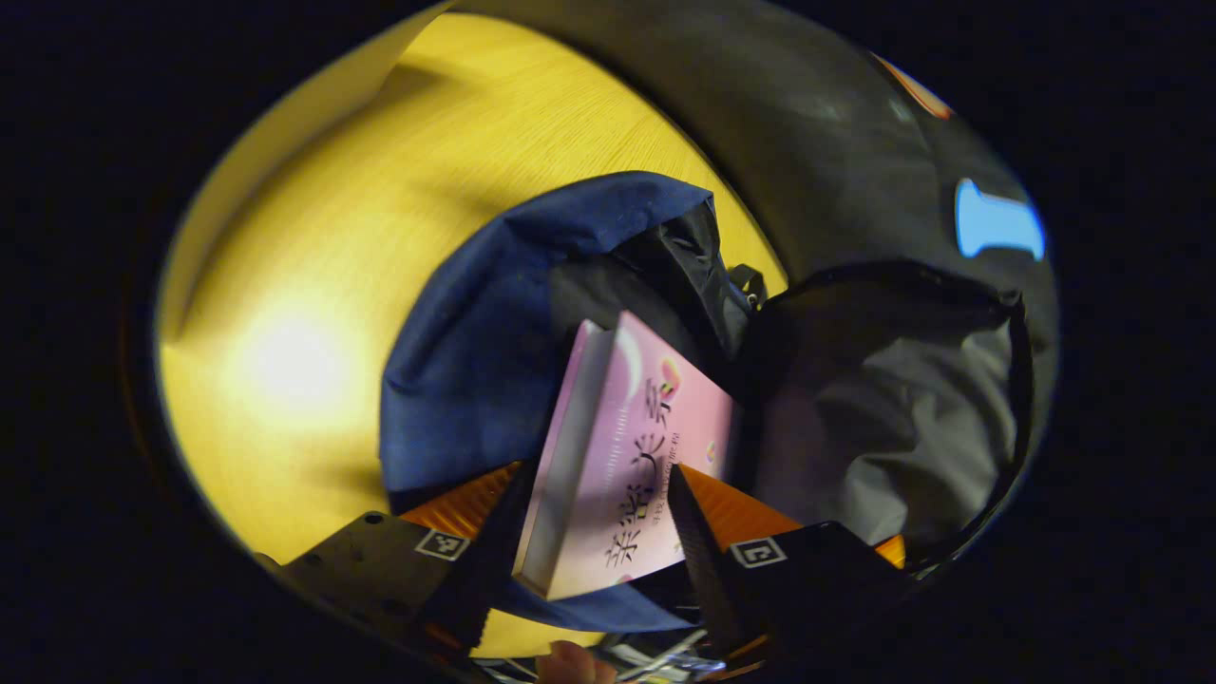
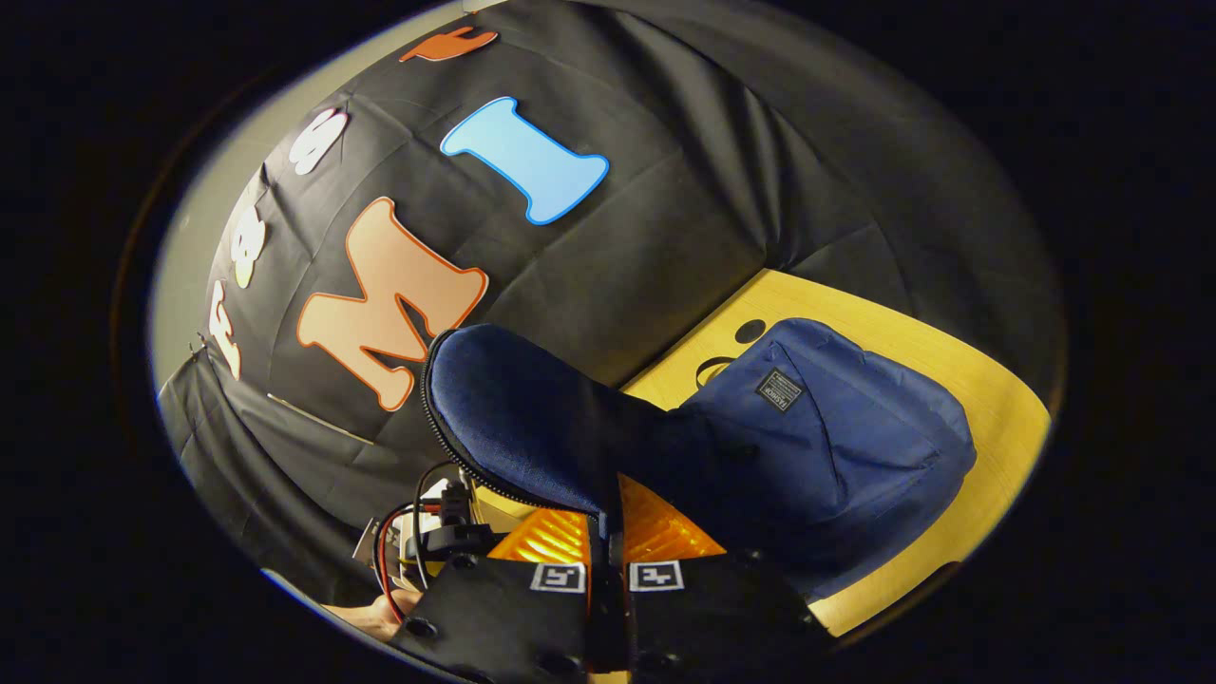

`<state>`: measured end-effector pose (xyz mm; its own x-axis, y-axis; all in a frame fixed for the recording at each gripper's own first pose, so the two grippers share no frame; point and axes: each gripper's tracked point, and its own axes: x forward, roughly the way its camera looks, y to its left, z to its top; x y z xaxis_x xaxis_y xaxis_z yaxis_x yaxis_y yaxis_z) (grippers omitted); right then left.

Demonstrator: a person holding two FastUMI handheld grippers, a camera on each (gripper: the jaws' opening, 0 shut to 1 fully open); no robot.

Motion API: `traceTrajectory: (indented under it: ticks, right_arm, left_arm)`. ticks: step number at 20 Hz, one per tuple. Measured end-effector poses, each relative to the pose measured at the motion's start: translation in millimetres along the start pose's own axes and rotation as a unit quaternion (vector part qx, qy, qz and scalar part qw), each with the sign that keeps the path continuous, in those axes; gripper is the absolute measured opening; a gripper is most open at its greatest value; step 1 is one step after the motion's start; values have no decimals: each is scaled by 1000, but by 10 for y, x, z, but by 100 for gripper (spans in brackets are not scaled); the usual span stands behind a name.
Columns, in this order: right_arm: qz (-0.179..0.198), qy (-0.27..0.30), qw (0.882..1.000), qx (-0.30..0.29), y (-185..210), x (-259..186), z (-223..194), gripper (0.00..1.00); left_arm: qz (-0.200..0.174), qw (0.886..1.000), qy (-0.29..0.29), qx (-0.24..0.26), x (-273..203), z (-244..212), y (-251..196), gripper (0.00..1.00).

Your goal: Open the schoolbag, grab two books from the bookshelf and put them into the schoolbag.

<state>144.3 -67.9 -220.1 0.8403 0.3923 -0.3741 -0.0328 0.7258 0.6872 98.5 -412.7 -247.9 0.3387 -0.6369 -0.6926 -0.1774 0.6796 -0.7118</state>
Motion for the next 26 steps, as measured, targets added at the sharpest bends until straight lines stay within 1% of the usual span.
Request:
traceTrajectory:
  ticks: [1,2,3,5,6,7,9,10,11,12,13,14,15,16,17,18,20,23,25,26]
  right_arm:
    - [0,0,1000,-1,7,-3,3,3]
    - [-1,0,1000,-3,14,-2,7,3]
    - [-2,1,1000,-6,14,-1,8,3]
    - [-4,2,1000,-10,14,1,15,3]
    - [-4,2,1000,-11,19,-9,12,4]
    - [-5,2,1000,-12,20,-8,12,3]
    - [-7,1,1000,-10,19,-12,16,3]
    - [-8,1,1000,-8,14,-9,13,3]
    - [-9,1,1000,-6,11,-14,12,3]
    - [-10,1,1000,-6,8,-9,17,3]
    - [-12,2,1000,-7,14,-9,14,3]
    - [-13,1,1000,-9,14,-3,17,3]
    - [-15,2,1000,-12,11,-1,14,3]
    - [-16,2,1000,-13,14,2,13,3]
    - [-19,3,1000,-16,8,2,13,3]
    - [-21,3,1000,-17,8,7,4,3]
    - [-24,2,1000,-18,8,9,6,3]
    - [-28,-1,999,-18,2,10,2,3]
    - [-30,-4,999,-18,1,13,-6,3]
    - [-33,-6,999,-18,-2,12,-9,4]
  left_arm:
    - [17,999,-1,39,-96,20,35,93]
    - [34,996,-7,86,-196,34,74,95]
    - [49,990,-18,131,-273,101,125,97]
    - [73,976,-39,204,-459,221,214,97]
    - [85,967,-47,234,-625,251,287,96]
    - [86,957,-69,267,-861,348,363,98]
    - [107,942,-93,305,-1276,487,626,97]
    - [120,933,-112,320,-1558,579,785,97]
    - [104,934,-115,323,-1854,547,840,98]
    - [97,934,-123,322,-2067,535,877,92]
    - [100,928,-136,332,-2401,554,1019,93]
    - [100,922,-148,342,-2596,584,1084,96]
    - [99,919,-162,345,-2750,615,1124,96]
    - [101,918,-177,341,-3010,667,1201,96]
    - [108,917,-196,331,-3315,794,1320,96]
    - [118,911,-219,329,-3578,968,1433,97]
    - [147,900,-242,332,-3931,1228,1648,96]
    - [188,884,-261,339,-4334,1612,1922,96]
    - [207,871,-278,348,-4525,1874,2030,96]
    - [218,867,-281,349,-4634,2043,2099,96]
